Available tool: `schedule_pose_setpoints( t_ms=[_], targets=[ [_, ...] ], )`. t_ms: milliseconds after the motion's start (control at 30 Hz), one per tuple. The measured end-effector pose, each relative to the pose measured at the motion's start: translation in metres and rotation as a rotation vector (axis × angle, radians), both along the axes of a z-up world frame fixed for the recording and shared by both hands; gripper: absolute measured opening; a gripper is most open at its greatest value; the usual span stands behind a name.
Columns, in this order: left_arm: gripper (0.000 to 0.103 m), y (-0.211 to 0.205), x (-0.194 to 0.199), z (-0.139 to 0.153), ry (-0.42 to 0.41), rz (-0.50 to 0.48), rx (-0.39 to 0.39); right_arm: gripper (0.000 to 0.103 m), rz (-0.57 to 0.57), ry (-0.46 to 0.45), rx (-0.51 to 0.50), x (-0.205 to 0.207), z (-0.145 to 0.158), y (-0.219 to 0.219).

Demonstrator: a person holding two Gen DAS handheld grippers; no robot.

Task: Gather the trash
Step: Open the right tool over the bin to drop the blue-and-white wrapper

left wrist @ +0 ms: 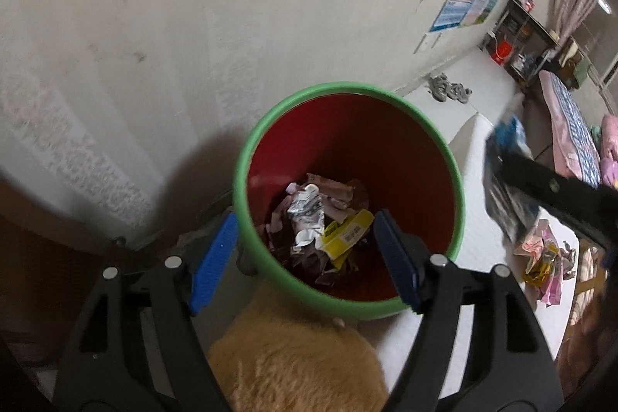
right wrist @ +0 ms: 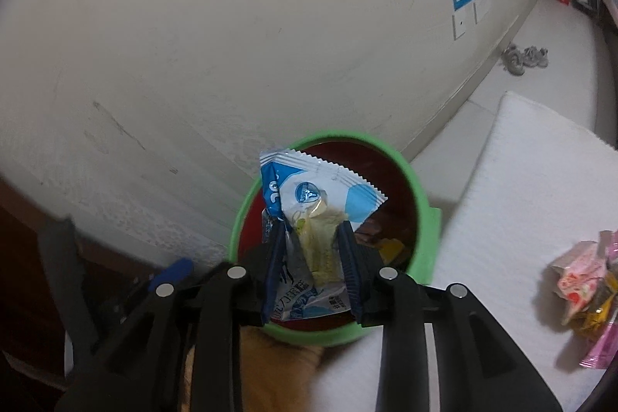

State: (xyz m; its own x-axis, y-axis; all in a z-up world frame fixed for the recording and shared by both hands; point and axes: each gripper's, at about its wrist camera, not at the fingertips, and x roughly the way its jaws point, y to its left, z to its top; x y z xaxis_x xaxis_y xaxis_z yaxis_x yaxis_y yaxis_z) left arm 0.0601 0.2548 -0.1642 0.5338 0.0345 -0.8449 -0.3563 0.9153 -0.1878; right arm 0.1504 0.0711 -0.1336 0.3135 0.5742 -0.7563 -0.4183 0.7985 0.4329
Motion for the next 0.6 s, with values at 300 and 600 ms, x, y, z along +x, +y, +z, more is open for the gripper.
schedule_pose_setpoints(
  t_ms=[300,600],
  targets=[
    [0.07,-0.01,-0.013,-0.003,0.022,-0.011,-0.002,0.071,-0.049,0.02,0.039,0.002,-0.005,-0.007],
    [0.072,-0.05,-0.018,-0.019,0.072,-0.112,-0.002,0.071,-0.292,-0.049,-0.11,-0.038,-0.008,-0.134]
  ],
)
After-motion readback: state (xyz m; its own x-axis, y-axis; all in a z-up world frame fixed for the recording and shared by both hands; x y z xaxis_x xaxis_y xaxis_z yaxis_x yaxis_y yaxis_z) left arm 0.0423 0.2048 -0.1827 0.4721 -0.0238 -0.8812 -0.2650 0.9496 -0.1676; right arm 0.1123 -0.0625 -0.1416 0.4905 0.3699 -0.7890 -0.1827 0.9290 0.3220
